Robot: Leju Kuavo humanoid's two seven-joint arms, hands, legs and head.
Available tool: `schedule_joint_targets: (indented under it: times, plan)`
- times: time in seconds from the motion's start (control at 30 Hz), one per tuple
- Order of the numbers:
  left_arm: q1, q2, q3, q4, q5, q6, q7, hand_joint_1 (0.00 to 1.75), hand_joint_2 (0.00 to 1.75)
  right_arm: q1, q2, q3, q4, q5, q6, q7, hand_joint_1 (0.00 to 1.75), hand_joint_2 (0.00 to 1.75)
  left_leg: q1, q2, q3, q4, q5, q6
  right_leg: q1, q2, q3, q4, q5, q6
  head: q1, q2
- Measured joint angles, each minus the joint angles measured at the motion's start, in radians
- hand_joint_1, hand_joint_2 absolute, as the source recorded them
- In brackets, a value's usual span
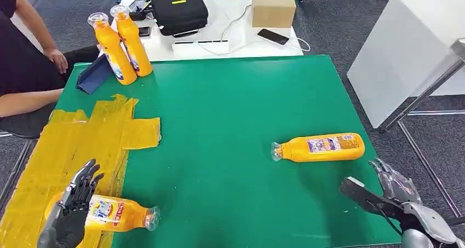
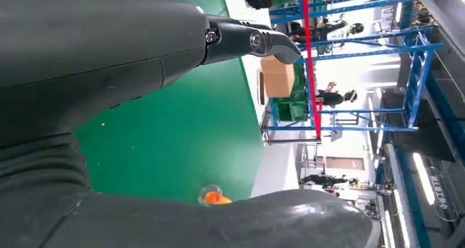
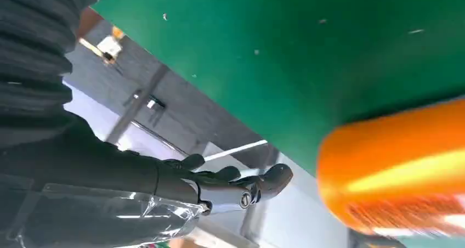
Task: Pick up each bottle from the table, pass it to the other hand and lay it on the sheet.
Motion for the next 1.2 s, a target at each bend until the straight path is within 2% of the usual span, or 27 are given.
schedule_joint_targets:
  times: [0.2,0.33,0.53,0.77,0.8,0.9,1.2]
  plan:
    - [-0.003,0.0,-0.002,-0.002,0.019,0.002,0.004,0.0,0.0,-0.079,0.029,0.005,0.093,0.039,-0.002,-0.013,0.0,1.75,0.0,0.0,0.0,0.0,0.0,0.0,0.0,0.0,0.0,0.0,0.0,0.0,0.0,0.0]
    - [-0.004,-0.001,-0.004,-0.005,0.027,-0.01,-0.021,0.0,0.0,-0.139,0.05,0.016,0.124,0.086,-0.05,-0.003,0.0,1.75,0.0,0.0,-0.001,0.0,0.0,0.0,0.0,0.0,0.0,0.0,0.0,0.0,0.0,0.0]
    - [-0.033,-0.017,-0.002,-0.033,0.037,-0.038,-0.059,0.0,0.0,-0.257,0.03,0.019,0.08,0.081,0.0,0.046,0.0,1.75,0.0,-0.001,0.0,0.0,0.001,0.0,0.0,0.0,0.001,0.0,0.001,0.001,0.0,0.0]
    - [-0.032,-0.035,0.02,-0.045,0.041,-0.052,-0.046,0.0,0.0,-0.275,0.022,0.019,0.041,0.072,0.033,0.05,0.0,1.75,-0.001,-0.001,-0.001,0.0,0.0,0.0,0.0,0.0,0.0,0.0,0.0,0.001,0.0,0.0]
    - [-0.028,-0.034,0.021,-0.045,0.044,-0.019,-0.018,0.0,0.0,-0.273,0.023,0.02,0.038,0.067,0.054,0.053,0.0,1.75,0.0,-0.001,-0.001,0.0,0.0,0.0,0.0,0.0,0.0,0.0,0.0,0.0,0.0,0.0]
    - [0.013,-0.005,-0.002,-0.045,0.069,0.074,-0.01,0.0,0.0,-0.244,0.038,0.033,0.062,0.079,0.02,0.018,0.0,1.75,0.0,-0.001,-0.002,0.0,0.0,0.0,0.001,0.0,-0.001,0.0,0.0,0.0,-0.001,0.0]
    - [0.019,-0.009,0.016,-0.045,0.072,-0.015,0.029,0.0,0.0,-0.254,0.045,0.092,0.118,0.071,0.052,0.011,0.0,1.75,0.0,-0.001,-0.002,0.0,0.0,0.0,0.0,0.0,0.0,0.0,0.0,0.0,0.0,0.0]
